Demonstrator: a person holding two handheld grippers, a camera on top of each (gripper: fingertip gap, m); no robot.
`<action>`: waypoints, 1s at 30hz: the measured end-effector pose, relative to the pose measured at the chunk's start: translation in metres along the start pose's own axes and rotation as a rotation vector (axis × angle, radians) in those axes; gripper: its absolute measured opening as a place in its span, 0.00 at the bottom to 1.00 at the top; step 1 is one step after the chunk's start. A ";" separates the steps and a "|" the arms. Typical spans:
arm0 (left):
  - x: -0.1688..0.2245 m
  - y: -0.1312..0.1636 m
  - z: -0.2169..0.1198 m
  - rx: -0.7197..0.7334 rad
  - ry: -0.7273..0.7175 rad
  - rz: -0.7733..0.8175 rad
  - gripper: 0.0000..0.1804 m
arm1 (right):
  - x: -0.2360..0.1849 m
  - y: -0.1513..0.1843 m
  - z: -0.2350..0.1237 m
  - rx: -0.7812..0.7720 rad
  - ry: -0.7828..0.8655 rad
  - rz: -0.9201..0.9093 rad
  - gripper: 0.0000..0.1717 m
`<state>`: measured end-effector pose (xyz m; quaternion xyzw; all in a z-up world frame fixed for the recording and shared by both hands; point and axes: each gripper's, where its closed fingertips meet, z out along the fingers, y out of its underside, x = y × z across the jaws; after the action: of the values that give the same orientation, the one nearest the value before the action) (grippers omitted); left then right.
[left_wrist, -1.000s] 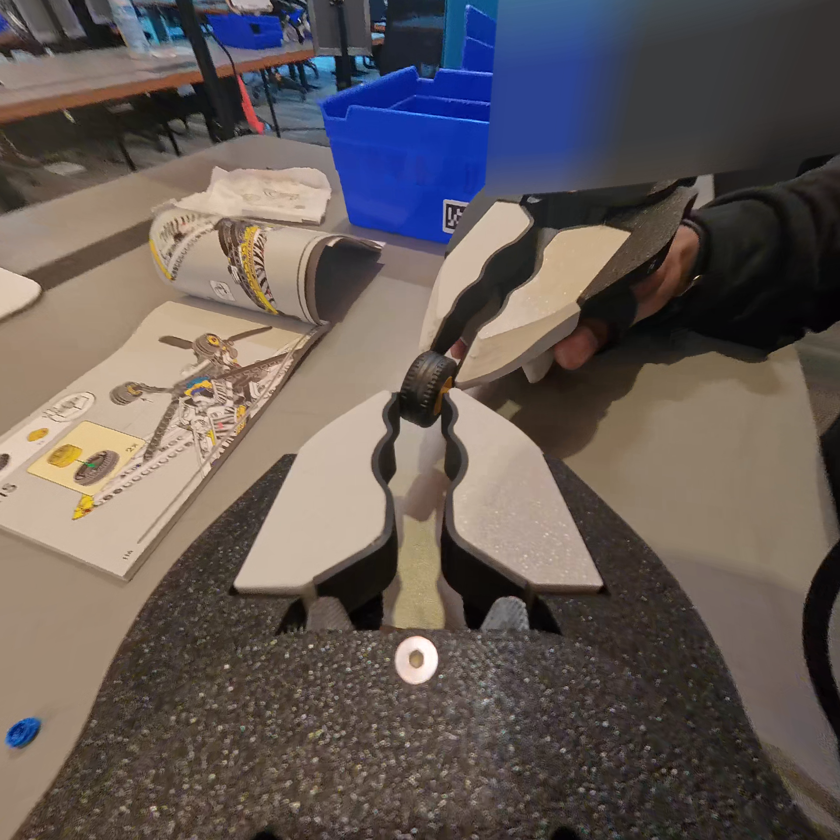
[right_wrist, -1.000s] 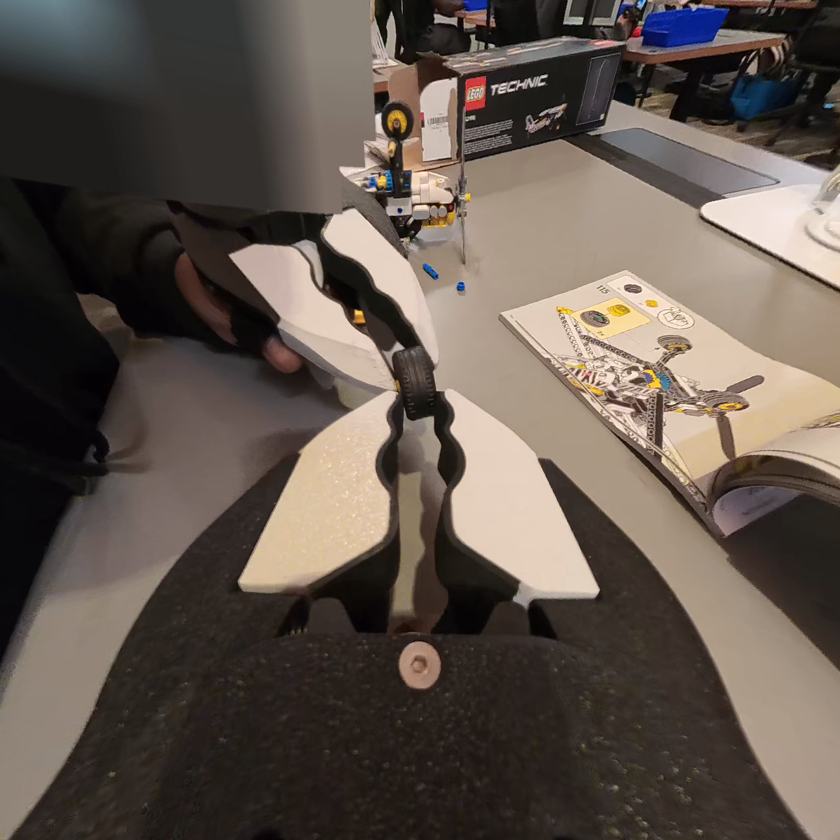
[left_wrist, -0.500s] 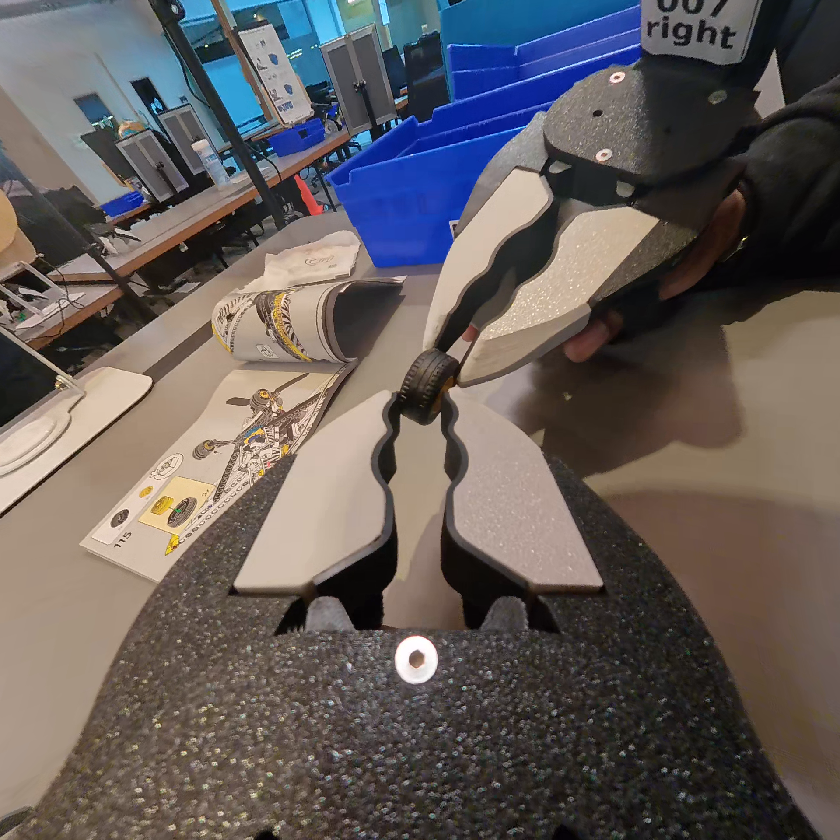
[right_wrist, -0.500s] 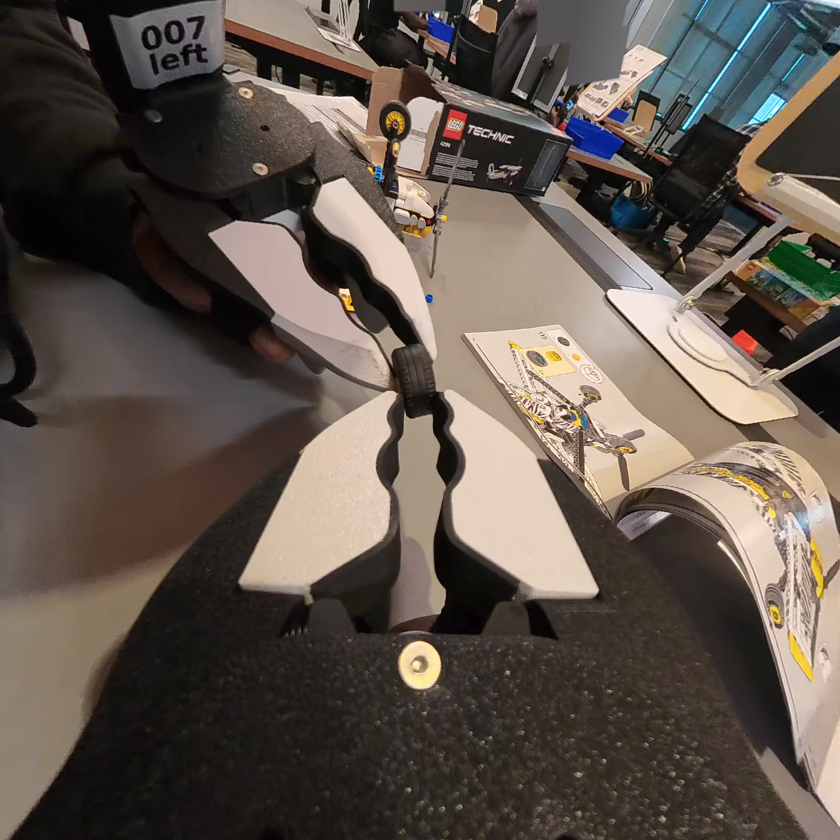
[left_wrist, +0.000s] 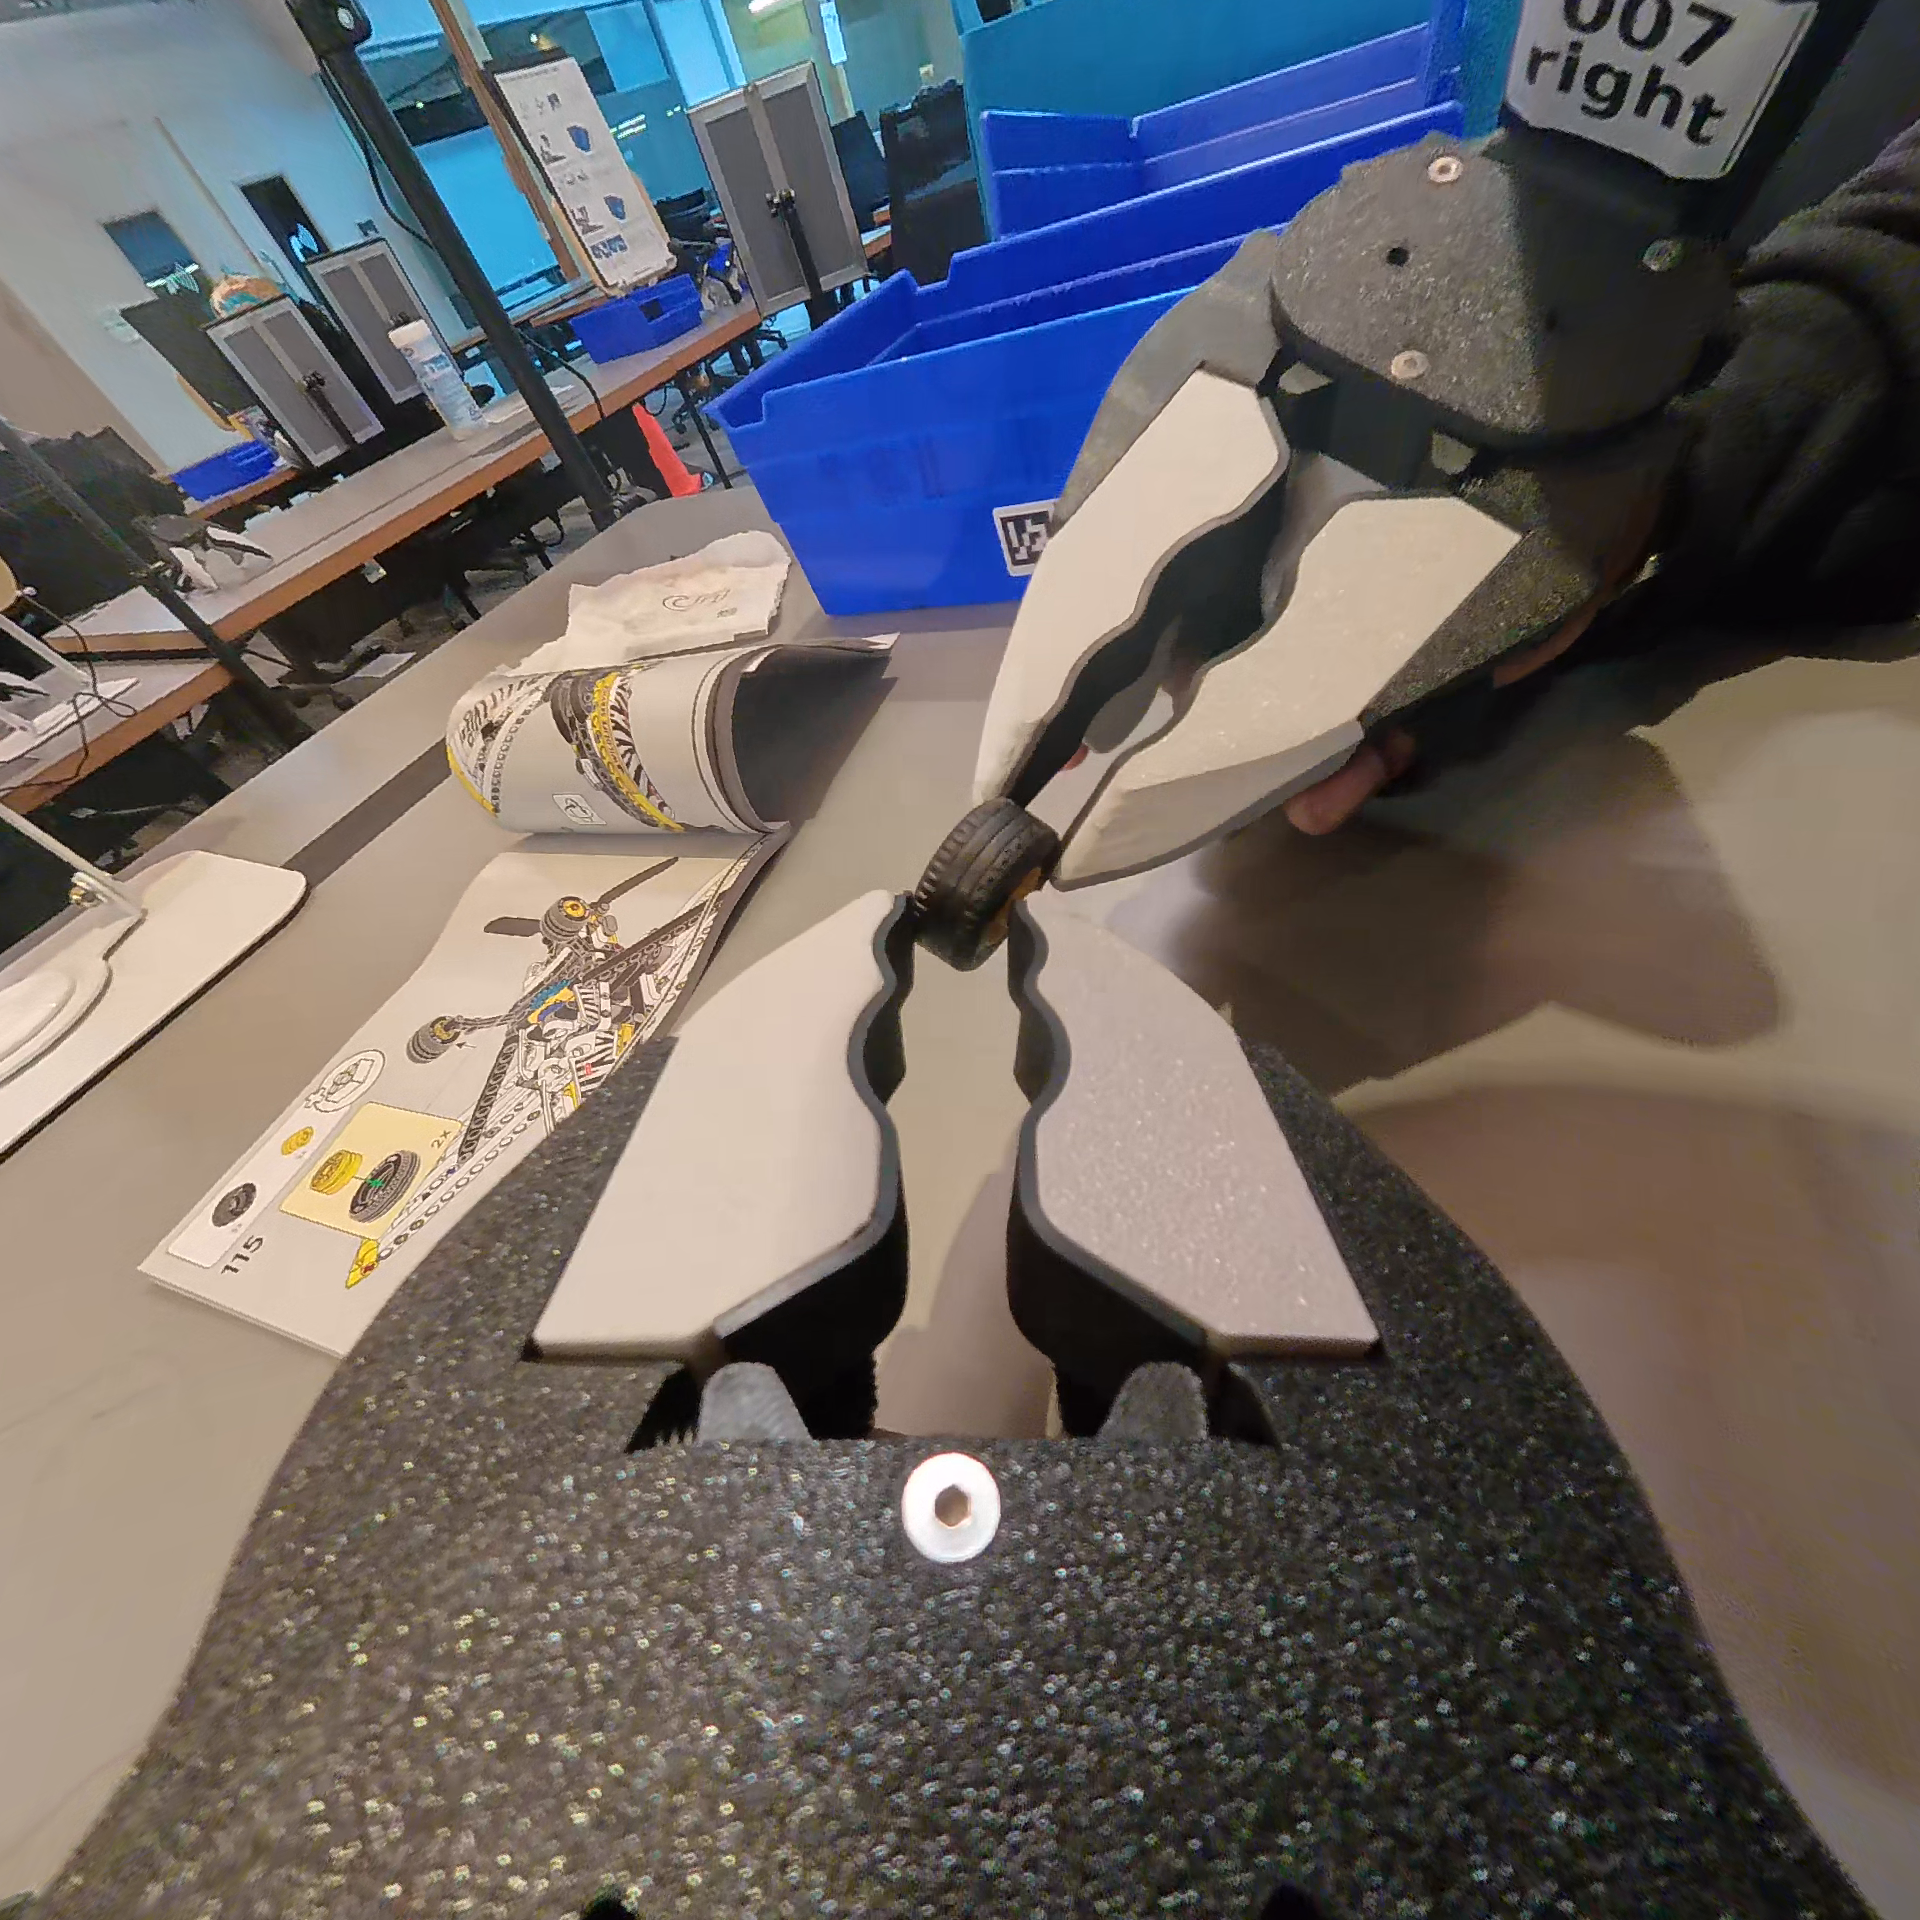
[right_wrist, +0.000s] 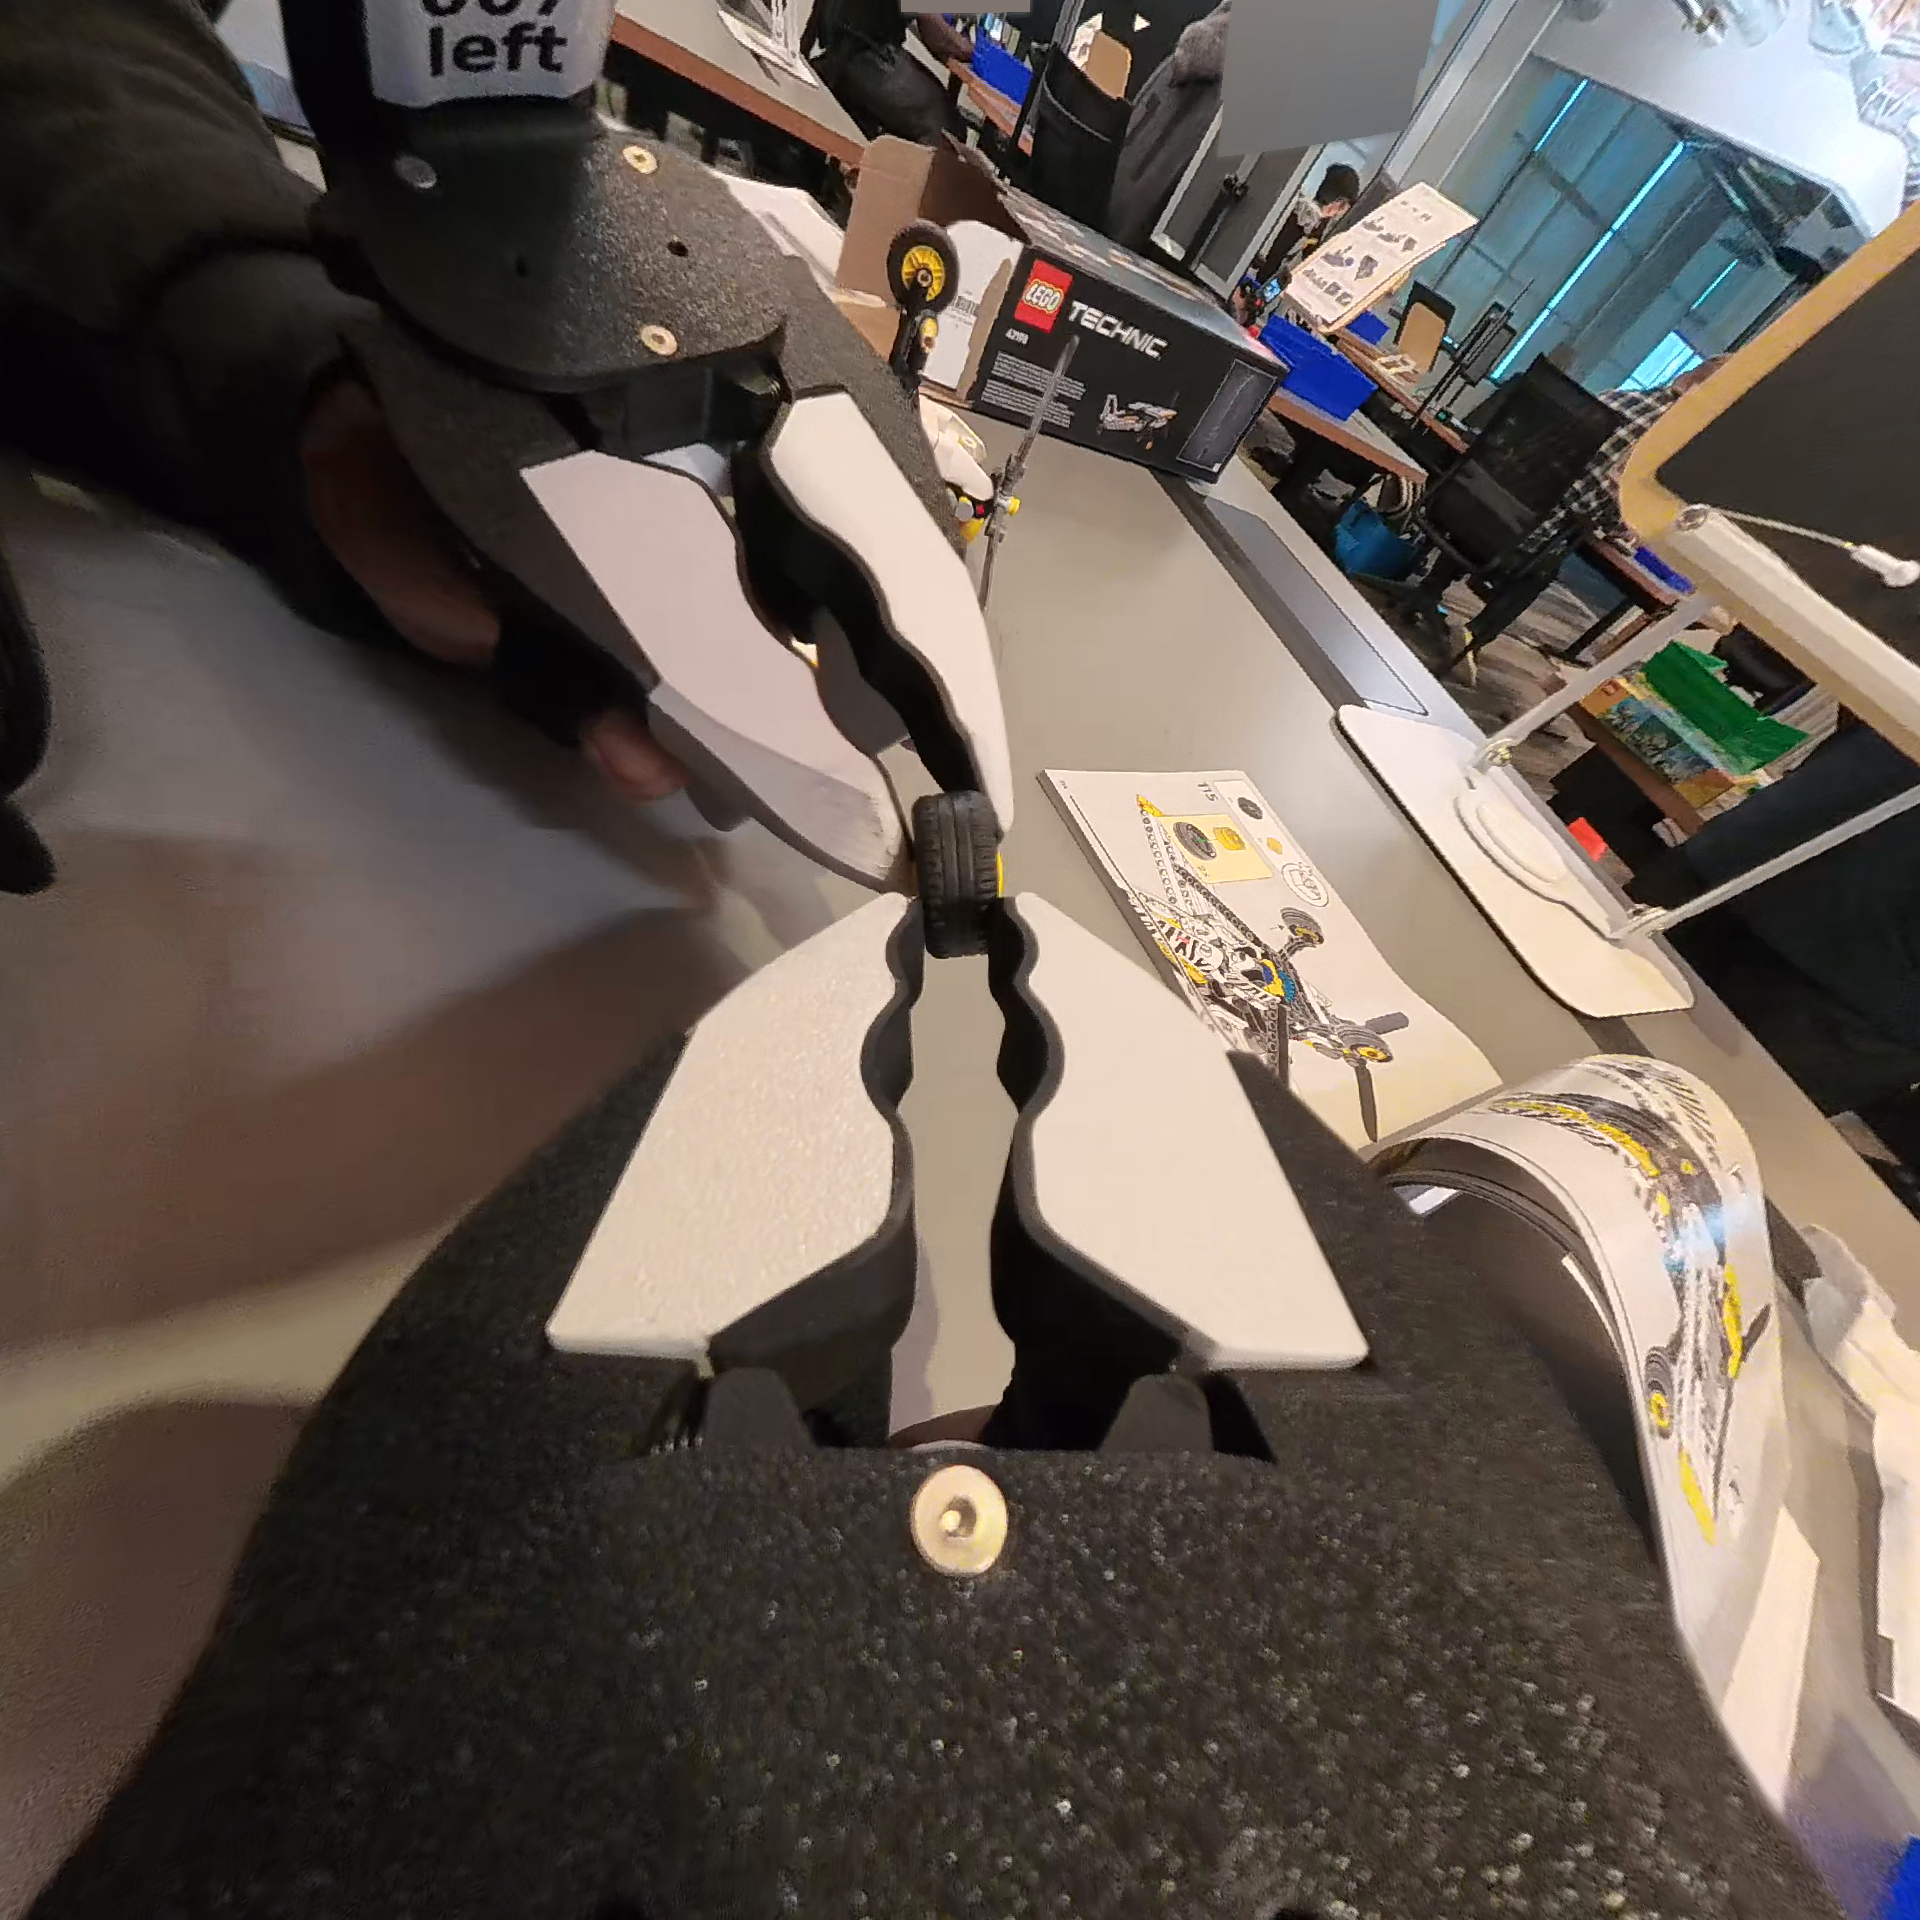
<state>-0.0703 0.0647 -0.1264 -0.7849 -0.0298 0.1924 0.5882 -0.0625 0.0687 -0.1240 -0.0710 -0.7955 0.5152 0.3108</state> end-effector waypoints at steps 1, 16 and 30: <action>0.000 0.000 0.000 -0.003 0.002 0.002 0.10 | 0.000 0.000 0.000 -0.003 0.002 -0.011 0.07; 0.002 0.003 0.001 -0.021 0.023 -0.006 0.10 | -0.002 0.002 0.000 -0.011 0.026 -0.055 0.07; 0.002 0.007 0.004 -0.054 0.016 0.000 0.09 | -0.003 0.006 0.002 -0.008 0.024 0.006 0.07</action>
<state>-0.0710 0.0665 -0.1342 -0.8020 -0.0303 0.1854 0.5670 -0.0620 0.0689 -0.1311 -0.0810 -0.7937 0.5120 0.3184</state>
